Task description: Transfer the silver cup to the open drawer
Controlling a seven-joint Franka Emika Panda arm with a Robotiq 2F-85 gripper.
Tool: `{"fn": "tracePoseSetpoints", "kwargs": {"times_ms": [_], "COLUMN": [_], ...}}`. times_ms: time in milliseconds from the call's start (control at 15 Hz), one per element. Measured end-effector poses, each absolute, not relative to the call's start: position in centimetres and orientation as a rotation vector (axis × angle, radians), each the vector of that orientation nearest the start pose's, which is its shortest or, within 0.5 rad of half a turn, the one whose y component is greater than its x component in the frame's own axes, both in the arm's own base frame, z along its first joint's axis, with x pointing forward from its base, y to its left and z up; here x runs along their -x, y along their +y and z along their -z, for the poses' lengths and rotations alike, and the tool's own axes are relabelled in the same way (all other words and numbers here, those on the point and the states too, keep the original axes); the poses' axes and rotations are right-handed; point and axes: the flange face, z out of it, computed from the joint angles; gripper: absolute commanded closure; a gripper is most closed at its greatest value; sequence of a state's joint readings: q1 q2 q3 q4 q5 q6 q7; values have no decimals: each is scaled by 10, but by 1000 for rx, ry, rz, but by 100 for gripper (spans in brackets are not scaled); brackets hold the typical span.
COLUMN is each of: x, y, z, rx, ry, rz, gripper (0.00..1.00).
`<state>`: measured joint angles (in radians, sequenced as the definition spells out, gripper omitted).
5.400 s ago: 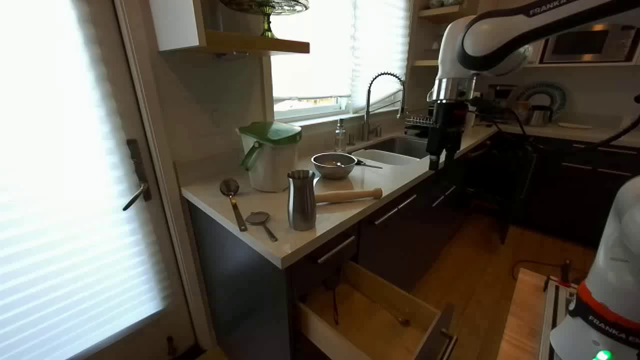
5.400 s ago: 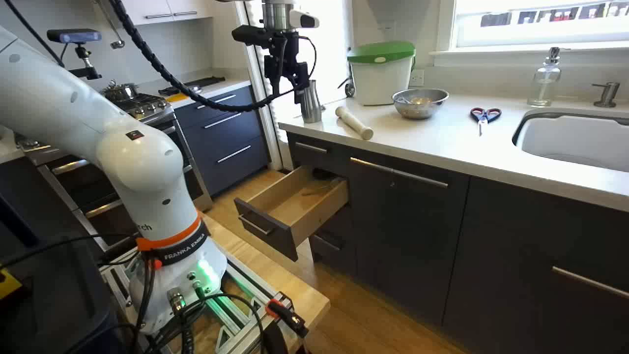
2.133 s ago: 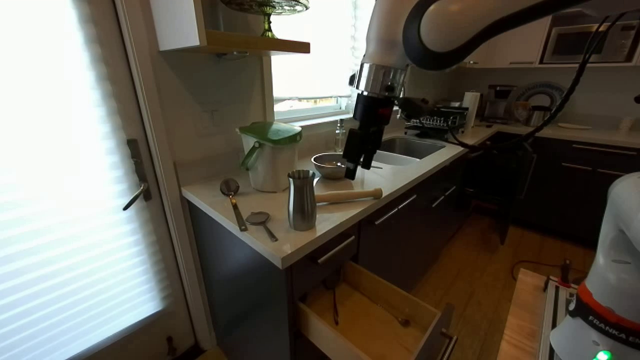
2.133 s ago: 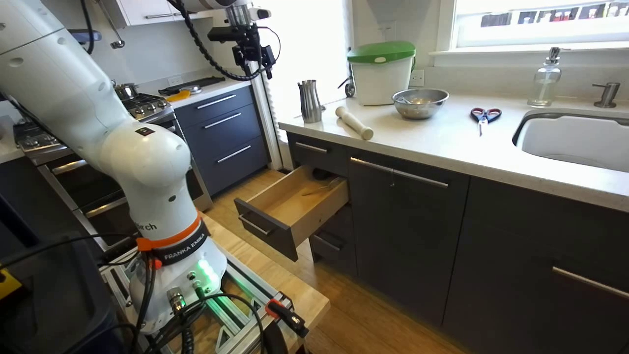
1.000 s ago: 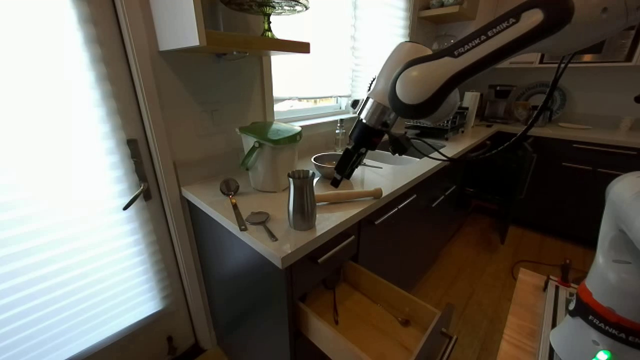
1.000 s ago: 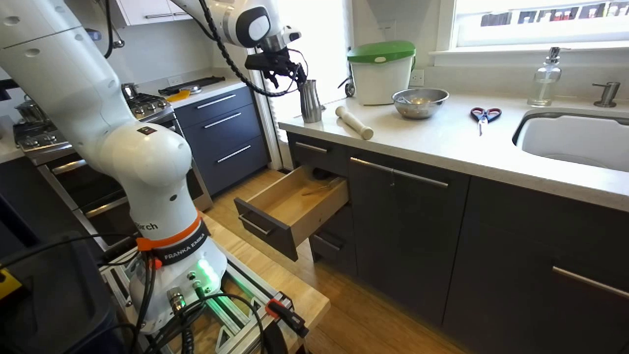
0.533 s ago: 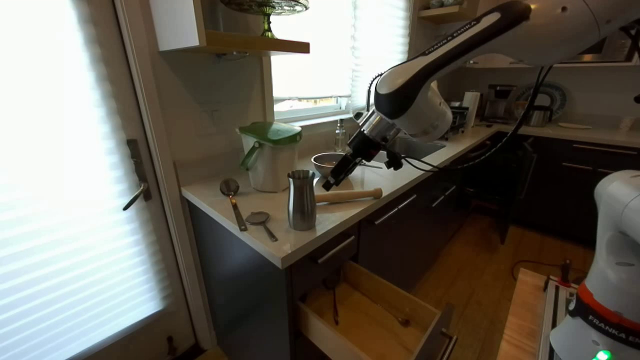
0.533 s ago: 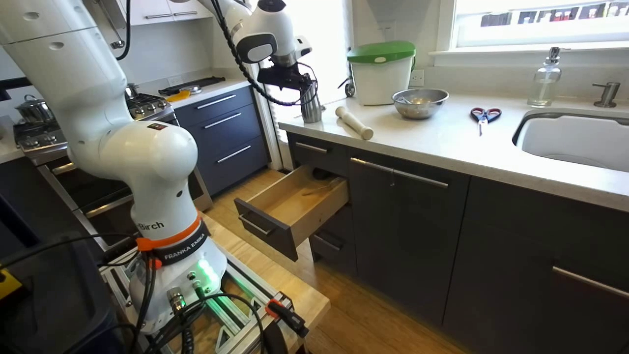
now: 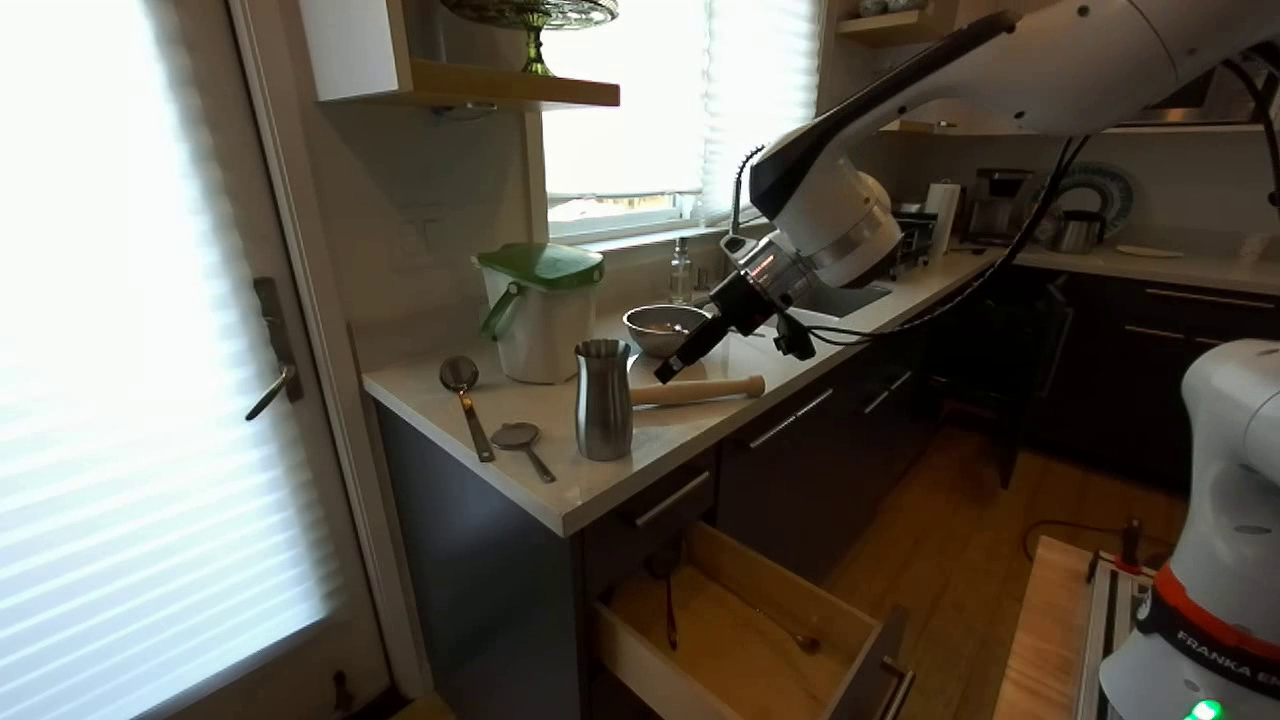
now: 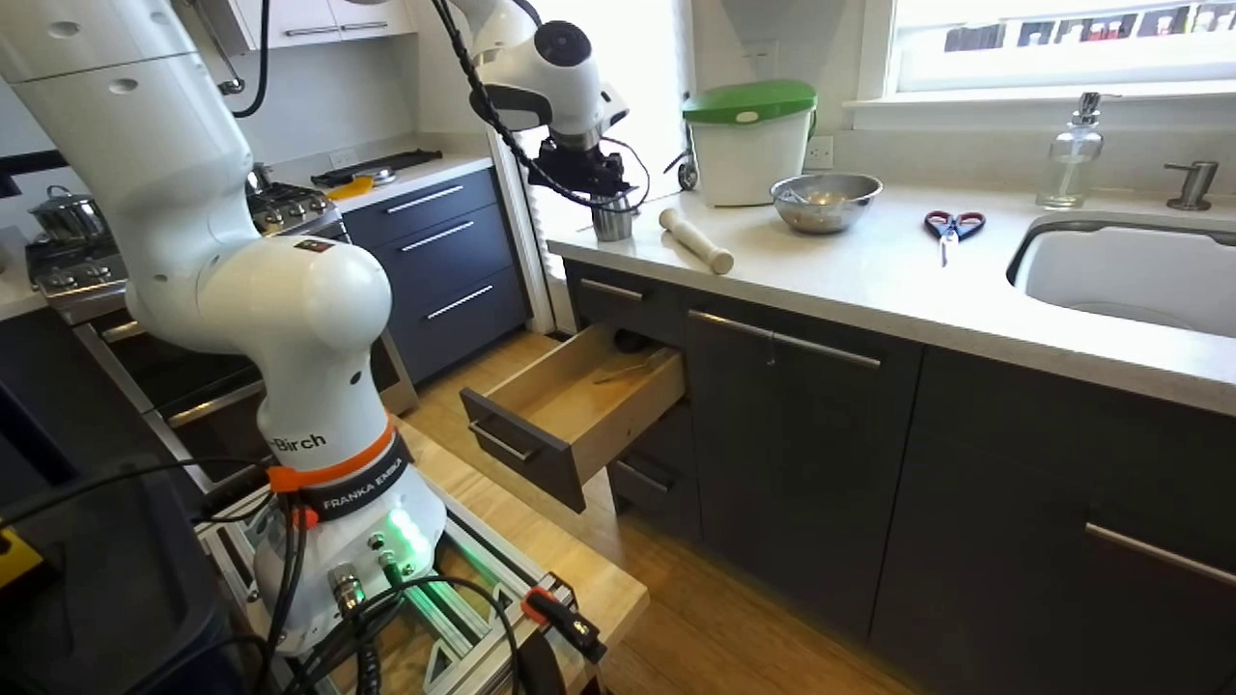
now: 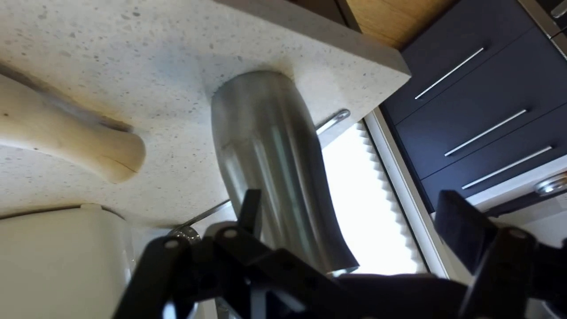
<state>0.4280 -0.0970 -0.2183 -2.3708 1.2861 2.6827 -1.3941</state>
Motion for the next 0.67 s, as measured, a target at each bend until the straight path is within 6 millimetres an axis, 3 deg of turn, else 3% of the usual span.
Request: {"fn": "tracePoseSetpoints", "kwargs": {"times_ms": [200,667], "x": [-503,-508], "y": [62,63], "z": [-374,-377], "rx": [2417,2407], "ry": [-653,-663], "rz": [951,976], "gripper": [0,0]}}
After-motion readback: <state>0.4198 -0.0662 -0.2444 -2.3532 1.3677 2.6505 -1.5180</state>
